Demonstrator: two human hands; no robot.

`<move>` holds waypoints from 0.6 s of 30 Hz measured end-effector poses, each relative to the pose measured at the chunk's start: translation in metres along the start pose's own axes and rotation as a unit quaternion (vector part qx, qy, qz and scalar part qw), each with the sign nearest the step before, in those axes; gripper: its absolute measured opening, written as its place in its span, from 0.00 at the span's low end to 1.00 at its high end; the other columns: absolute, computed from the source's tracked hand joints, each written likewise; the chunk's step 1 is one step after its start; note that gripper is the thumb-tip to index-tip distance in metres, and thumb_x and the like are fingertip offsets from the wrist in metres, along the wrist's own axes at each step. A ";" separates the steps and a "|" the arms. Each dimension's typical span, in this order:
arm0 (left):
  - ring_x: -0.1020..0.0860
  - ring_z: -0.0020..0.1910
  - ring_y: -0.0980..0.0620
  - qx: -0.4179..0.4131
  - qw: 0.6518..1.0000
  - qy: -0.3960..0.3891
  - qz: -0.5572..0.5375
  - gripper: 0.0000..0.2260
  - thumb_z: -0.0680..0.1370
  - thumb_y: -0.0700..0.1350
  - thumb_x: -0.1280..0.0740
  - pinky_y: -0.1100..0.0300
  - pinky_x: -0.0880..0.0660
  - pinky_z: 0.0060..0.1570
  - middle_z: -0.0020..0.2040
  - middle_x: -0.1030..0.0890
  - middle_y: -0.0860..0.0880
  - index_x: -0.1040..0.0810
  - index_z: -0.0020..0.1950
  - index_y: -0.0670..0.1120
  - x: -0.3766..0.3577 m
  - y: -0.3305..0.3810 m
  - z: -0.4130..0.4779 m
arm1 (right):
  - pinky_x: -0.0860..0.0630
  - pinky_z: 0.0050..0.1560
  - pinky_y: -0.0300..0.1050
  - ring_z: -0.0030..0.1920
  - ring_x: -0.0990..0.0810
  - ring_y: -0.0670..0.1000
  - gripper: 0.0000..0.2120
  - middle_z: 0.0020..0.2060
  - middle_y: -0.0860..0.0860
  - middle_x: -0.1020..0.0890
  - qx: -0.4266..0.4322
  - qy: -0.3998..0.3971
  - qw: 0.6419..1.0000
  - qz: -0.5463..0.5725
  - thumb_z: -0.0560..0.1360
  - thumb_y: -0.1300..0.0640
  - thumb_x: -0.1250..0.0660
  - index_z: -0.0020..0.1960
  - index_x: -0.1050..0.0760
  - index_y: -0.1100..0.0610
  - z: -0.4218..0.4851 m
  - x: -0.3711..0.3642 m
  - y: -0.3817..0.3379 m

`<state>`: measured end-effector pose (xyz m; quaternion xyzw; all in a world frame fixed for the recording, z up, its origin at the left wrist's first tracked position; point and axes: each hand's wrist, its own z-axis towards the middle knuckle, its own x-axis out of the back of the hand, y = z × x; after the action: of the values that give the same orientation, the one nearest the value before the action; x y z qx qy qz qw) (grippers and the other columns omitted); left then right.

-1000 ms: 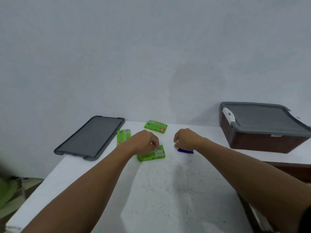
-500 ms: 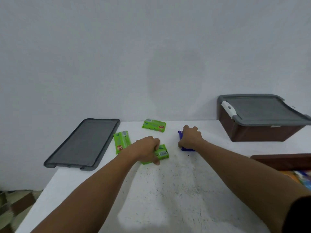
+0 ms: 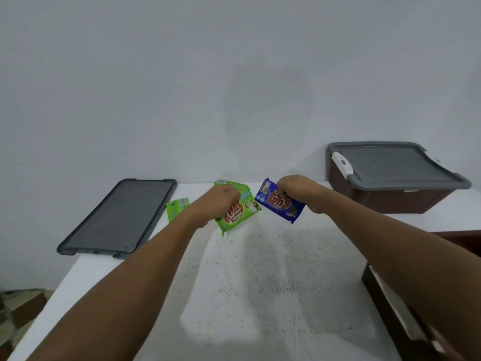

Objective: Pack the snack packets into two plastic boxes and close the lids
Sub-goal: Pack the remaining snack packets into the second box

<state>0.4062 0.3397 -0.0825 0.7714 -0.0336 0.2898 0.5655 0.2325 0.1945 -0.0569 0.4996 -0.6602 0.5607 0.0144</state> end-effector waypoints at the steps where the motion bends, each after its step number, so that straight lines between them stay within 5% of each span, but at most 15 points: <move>1: 0.23 0.37 0.50 0.007 1.000 0.007 -0.022 0.10 0.81 0.49 0.37 0.58 0.30 0.36 0.39 0.24 0.46 0.28 0.42 0.45 -0.003 0.007 -0.002 | 0.25 0.41 0.44 0.42 0.18 0.54 0.06 0.46 0.55 0.17 0.006 -0.012 1.000 0.022 0.76 0.55 0.35 0.50 0.26 0.57 -0.005 0.007 0.001; 6: 0.18 0.43 0.50 -0.019 1.000 -0.013 -0.021 0.23 0.71 0.67 0.27 0.56 0.23 0.43 0.45 0.16 0.47 0.21 0.48 0.48 -0.025 0.041 -0.012 | 0.21 0.40 0.43 0.47 0.17 0.53 0.24 0.49 0.52 0.16 0.105 -0.054 0.993 -0.022 0.70 0.37 0.25 0.57 0.24 0.51 -0.030 0.043 0.015; 12: 0.17 0.43 0.53 -0.069 0.994 -0.090 -0.004 0.24 0.67 0.50 0.18 0.57 0.20 0.46 0.48 0.14 0.48 0.23 0.57 0.46 -0.076 0.093 -0.028 | 0.19 0.52 0.46 0.53 0.18 0.51 0.32 0.54 0.49 0.19 0.157 -0.098 0.975 -0.125 0.66 0.49 0.19 0.64 0.31 0.48 -0.070 0.104 0.039; 18: 0.18 0.43 0.54 -0.130 0.989 -0.061 0.017 0.19 0.70 0.50 0.21 0.57 0.22 0.45 0.50 0.16 0.47 0.23 0.56 0.48 -0.151 0.154 -0.050 | 0.19 0.52 0.50 0.49 0.16 0.53 0.23 0.49 0.49 0.16 0.215 -0.048 0.962 -0.161 0.67 0.52 0.21 0.59 0.26 0.50 -0.116 0.173 0.080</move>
<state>0.2025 0.2873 -0.0147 0.7069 -0.1183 0.2449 0.6530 0.0292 0.1600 0.0286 0.6172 -0.4349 0.6547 -0.0350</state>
